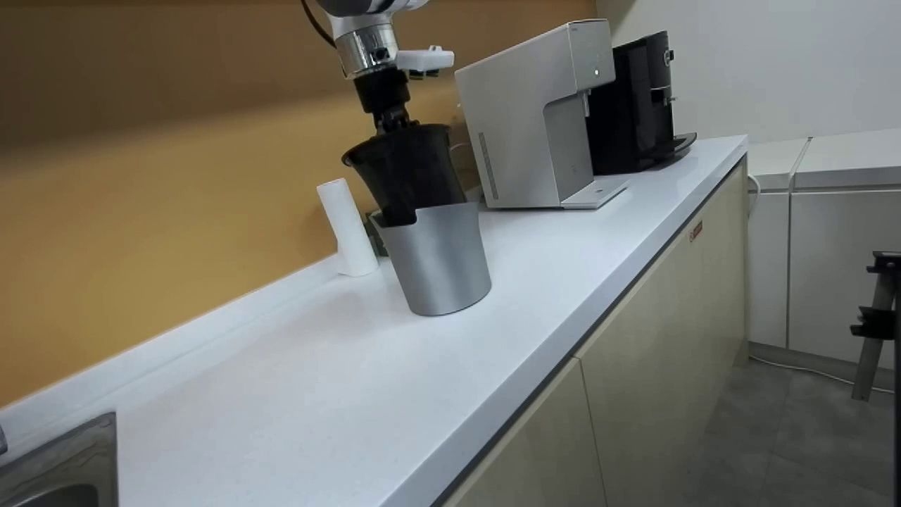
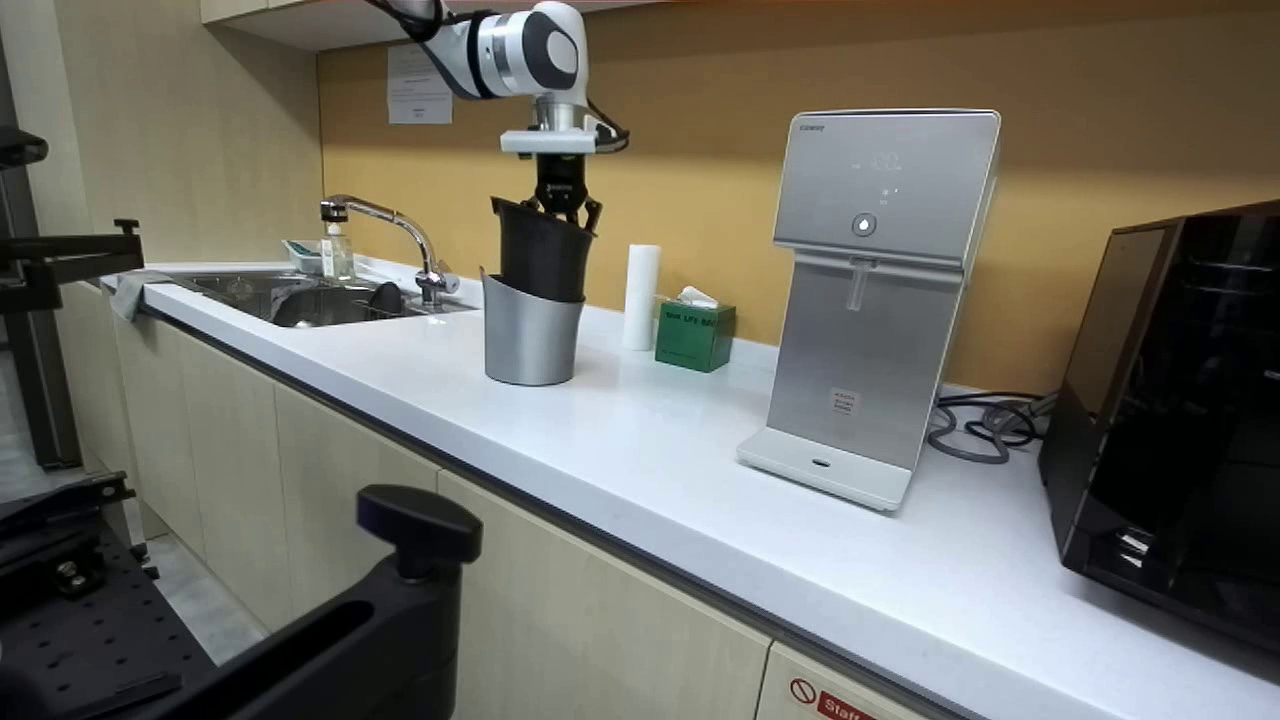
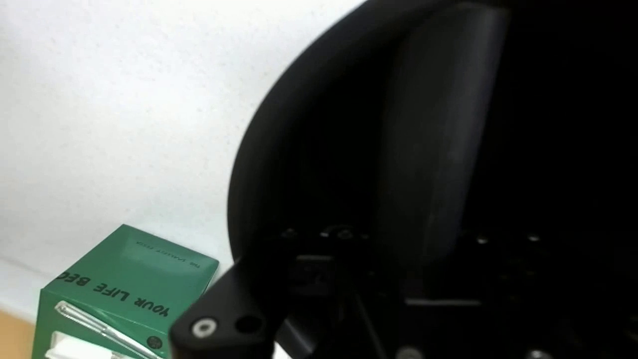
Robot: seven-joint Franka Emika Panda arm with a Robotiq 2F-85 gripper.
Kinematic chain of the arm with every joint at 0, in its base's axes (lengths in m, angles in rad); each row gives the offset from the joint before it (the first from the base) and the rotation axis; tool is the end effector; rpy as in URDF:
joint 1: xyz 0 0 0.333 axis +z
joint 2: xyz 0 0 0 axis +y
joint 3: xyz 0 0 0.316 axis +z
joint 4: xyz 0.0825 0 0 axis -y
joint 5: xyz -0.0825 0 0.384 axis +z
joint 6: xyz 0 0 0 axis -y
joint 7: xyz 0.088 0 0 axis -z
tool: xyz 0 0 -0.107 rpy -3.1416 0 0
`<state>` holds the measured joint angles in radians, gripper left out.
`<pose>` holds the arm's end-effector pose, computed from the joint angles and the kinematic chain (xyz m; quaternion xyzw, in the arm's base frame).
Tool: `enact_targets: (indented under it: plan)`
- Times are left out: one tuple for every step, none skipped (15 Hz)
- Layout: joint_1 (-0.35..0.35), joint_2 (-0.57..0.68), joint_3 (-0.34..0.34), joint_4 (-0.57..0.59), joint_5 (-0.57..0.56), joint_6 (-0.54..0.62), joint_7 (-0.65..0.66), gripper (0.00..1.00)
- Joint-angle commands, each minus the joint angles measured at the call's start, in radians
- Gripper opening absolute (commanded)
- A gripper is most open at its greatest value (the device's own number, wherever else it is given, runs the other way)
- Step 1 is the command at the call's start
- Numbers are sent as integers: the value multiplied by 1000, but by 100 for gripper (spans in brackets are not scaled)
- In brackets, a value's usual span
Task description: Put the black bin in the grey bin.
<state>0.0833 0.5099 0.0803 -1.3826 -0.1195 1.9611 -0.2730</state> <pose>0.7052 0.0975 0.4257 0.9716 0.2309 0.0331 0.0385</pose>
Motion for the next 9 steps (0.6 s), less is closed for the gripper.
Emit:
enact_targets:
  plan:
    - [40, -35, -33, -85, -64, 94, 150, 2]
    - [46, -39, -38, -106, -75, 121, 181, 2]
    - [48, -43, -40, -130, -75, 149, 209, 2]
    - [50, -48, -44, -151, -78, 173, 236, 2]
    - [52, -54, -48, -171, -80, 203, 261, 2]
    - [54, -60, -52, -186, -83, 230, 280, 2]
    - [55, -68, -54, -201, -84, 250, 290, 2]
    - [56, -75, -56, -213, -85, 267, 297, 2]
    - [55, -83, -56, -224, -85, 282, 301, 2]
